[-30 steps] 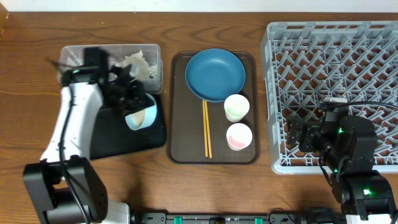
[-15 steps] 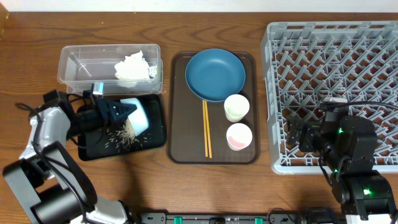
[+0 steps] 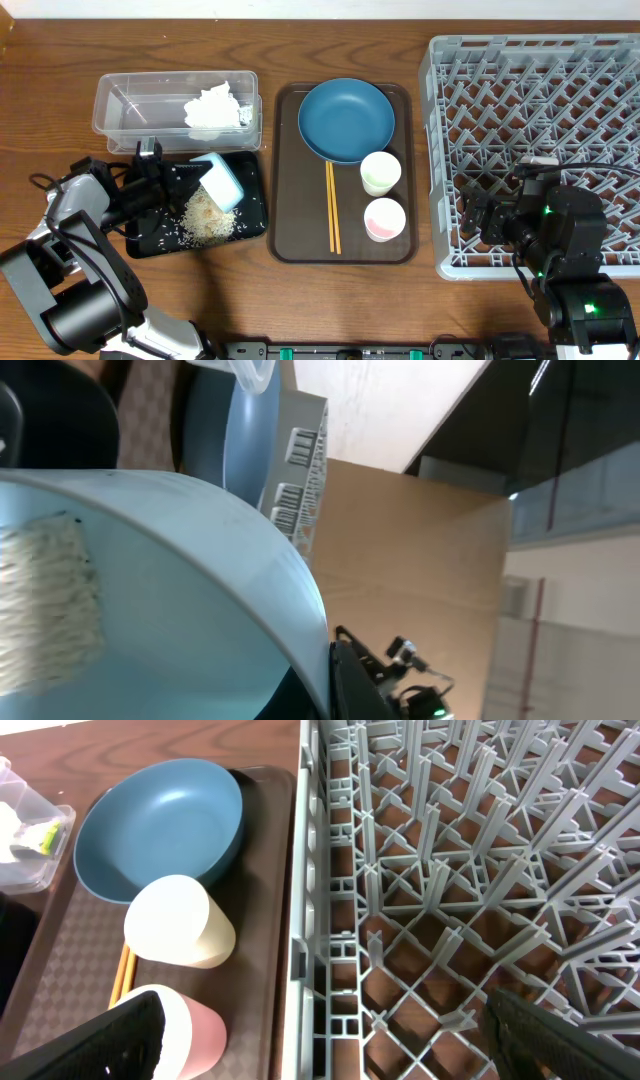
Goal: Sort waste into correct bins and load items into the dishwasher rack
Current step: 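Tip the bowl over the black tray to dump the rice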
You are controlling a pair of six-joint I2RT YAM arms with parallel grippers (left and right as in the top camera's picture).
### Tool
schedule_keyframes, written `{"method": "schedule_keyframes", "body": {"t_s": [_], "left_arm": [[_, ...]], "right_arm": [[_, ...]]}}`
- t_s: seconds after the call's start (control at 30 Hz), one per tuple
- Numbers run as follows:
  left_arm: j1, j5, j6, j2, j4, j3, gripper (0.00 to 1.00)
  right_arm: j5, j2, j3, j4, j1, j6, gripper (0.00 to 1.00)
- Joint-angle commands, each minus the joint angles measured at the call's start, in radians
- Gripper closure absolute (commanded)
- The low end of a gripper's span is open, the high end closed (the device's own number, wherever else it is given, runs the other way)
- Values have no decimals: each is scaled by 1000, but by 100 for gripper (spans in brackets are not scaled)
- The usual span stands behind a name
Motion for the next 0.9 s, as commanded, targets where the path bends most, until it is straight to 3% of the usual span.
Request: {"method": "schedule_keyframes", "body": {"t_s": [0.0,0.1,0.23,0.43,0.5,0.6,0.73,0.8,0.87], "left_arm": [[5,39,-147,10,-5,-5,94],[5,38,-221,10,-5,-5,94],[5,17,-204,10,64,-5,94],[5,-198,-262,10,97,-5,94],[5,-143,-264,9,103,-5,94],[5,38,-145,9,161,-5,94],[8,-42,-174,9,205,-4,85],[8,-24,-211,9,206,-4,94],[6,39,-164,6,218,-3,94]], "right_arm": [[-4,0,20,-2,8,-8,1],[-4,0,20,-2,8,-8,1],[-4,0,20,-1,8,-8,1],[-5,0,20,-4,8,-8,1],[-5,0,20,-5,8,-8,1],[-4,0,20,-5,8,-8,1],[-5,0,20,-6,8,-8,1],[-5,0,20,-9,8,-8,1],[-5,0,20,-10,8,-8,1]]}}
